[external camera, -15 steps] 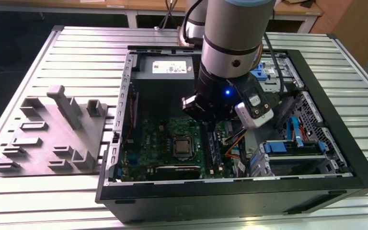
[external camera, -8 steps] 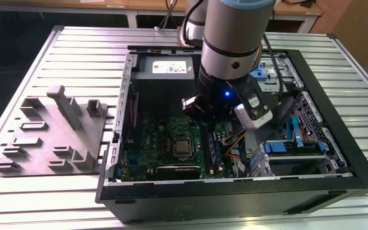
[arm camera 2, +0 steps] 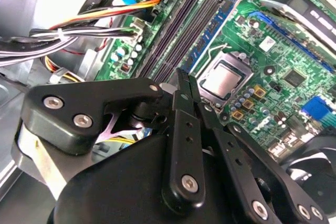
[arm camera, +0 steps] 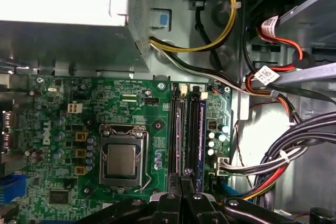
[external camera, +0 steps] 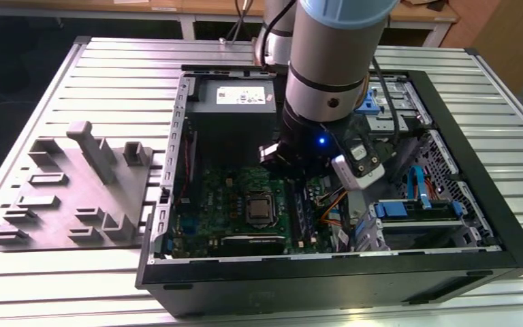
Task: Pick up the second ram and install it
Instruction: 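Insert the second ram into the second slot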
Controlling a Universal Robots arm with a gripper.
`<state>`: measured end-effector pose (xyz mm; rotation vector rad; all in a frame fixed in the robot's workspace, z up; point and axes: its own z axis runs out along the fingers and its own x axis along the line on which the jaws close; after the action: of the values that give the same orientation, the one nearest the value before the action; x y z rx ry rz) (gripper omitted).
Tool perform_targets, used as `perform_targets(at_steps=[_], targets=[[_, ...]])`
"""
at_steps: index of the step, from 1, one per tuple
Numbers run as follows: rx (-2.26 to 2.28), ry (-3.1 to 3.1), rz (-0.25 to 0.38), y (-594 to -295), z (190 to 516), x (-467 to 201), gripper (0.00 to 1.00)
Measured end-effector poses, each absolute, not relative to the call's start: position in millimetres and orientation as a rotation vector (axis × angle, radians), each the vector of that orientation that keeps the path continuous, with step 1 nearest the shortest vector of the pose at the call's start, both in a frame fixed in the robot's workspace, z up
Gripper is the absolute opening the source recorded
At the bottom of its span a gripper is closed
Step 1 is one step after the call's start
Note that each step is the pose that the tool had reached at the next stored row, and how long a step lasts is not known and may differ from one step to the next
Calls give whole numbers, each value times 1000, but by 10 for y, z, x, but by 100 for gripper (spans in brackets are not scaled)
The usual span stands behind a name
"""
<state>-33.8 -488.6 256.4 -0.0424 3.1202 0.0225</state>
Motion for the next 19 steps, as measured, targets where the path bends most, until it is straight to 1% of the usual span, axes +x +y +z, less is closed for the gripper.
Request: perform_targets(at_steps=[19], targets=[[-25, 3120, 33, -4867, 2393, -293, 11]])
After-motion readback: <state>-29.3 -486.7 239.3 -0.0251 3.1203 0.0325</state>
